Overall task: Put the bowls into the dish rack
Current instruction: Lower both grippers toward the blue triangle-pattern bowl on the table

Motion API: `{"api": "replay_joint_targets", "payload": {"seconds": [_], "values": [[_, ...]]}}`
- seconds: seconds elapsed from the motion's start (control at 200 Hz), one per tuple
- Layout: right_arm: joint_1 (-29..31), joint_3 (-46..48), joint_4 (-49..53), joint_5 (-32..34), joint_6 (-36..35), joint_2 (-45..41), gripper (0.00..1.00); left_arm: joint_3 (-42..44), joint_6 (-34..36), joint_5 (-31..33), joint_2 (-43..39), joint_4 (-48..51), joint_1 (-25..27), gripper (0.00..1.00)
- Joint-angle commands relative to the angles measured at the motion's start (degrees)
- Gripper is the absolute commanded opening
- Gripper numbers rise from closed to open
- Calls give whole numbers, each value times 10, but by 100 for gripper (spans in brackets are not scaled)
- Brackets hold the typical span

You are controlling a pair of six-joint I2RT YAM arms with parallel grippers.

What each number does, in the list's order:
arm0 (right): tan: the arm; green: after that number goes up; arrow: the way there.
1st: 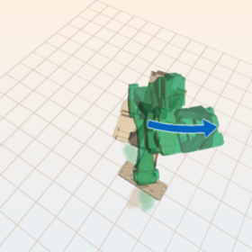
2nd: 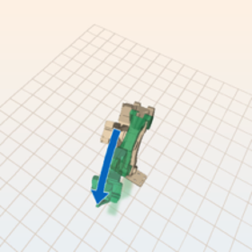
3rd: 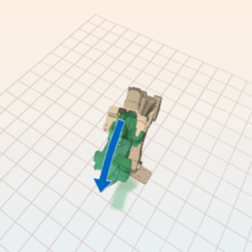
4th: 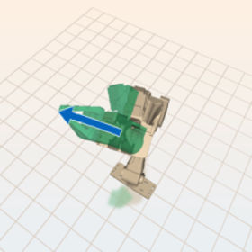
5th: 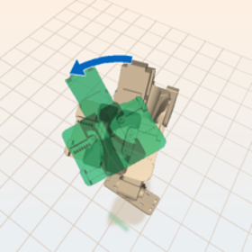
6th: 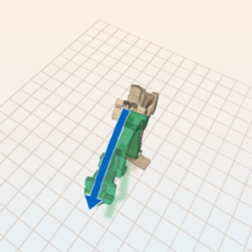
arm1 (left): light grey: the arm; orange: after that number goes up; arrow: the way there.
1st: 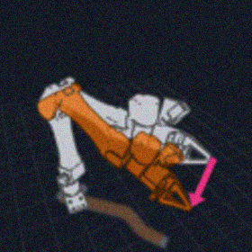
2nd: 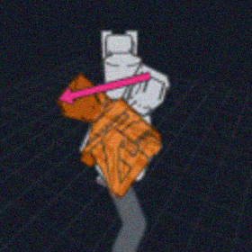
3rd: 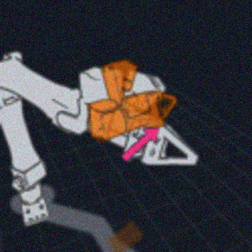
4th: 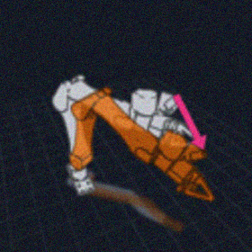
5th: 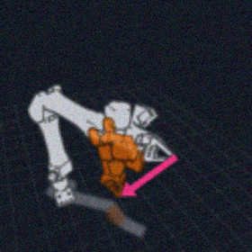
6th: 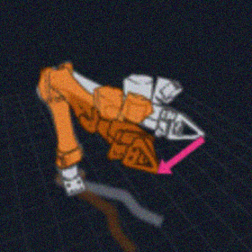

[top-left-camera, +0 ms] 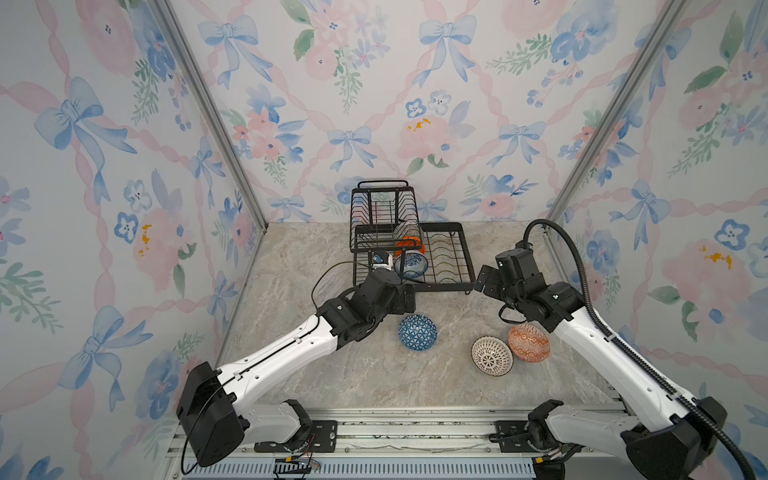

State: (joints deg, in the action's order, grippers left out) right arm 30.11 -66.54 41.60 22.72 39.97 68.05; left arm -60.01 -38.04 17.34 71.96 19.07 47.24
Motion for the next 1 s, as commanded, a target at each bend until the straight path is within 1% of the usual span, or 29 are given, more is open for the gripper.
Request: {"api": "replay_joint_targets", "payload": {"seconds": [0.0, 0.175, 0.35, 0.48, 0.6, 0.73, 0.82, 0.915, 0.995], "values": [[45, 3, 36, -6, 31, 1, 97, 26, -23, 11, -25, 29, 2, 98], [102, 17, 44, -33, 48, 29, 97, 59, -48, -4, -43, 35, 2, 98], [136, 47, 27, -85, 64, 67, 97, 82, -74, -27, -33, 35, 2, 98], [159, 52, 24, -119, 73, 107, 97, 96, -96, -38, -30, 35, 1, 98], [167, 59, 1, -128, 67, 138, 97, 102, -104, -31, -27, 34, 0, 98], [164, 57, -28, -165, 66, 174, 97, 109, -126, -47, -21, 34, -2, 98], [164, 45, -36, -188, 68, 204, 100, 112, -138, -57, -16, 34, -5, 98], [167, 36, -38, -208, 74, 233, 97, 115, -149, -66, -20, 34, -7, 98], [170, 33, -48, -213, 73, 249, 94, 121, -155, -56, -28, 34, -8, 98]]}}
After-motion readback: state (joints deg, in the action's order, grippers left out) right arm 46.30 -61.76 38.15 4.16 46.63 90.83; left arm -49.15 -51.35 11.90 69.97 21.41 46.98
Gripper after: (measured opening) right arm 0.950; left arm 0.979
